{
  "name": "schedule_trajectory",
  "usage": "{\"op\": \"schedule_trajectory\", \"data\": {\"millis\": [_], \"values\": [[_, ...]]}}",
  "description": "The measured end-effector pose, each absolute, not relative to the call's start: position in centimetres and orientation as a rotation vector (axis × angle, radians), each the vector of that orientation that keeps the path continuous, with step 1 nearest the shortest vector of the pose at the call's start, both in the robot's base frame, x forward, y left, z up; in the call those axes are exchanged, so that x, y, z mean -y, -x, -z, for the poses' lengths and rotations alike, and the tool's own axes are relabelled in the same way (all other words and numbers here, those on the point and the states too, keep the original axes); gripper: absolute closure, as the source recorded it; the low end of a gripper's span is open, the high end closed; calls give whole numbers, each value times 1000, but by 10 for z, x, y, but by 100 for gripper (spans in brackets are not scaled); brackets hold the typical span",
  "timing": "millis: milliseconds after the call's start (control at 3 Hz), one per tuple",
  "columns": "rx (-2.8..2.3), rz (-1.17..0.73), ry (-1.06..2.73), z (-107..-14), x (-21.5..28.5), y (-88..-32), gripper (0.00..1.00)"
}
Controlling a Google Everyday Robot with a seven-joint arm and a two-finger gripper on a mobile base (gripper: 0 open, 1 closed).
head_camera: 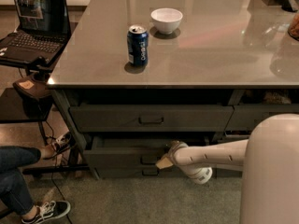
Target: Open middle drawer
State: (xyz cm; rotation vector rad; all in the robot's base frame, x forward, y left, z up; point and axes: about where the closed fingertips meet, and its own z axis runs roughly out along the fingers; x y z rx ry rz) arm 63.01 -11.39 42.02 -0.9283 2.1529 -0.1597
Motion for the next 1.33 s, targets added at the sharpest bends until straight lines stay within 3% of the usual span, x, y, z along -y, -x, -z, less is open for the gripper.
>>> {"op": "schedule_trajectory", "data": {"millis": [1333], "values": [[-2176, 164, 889, -428, 114, -586, 100]]}}
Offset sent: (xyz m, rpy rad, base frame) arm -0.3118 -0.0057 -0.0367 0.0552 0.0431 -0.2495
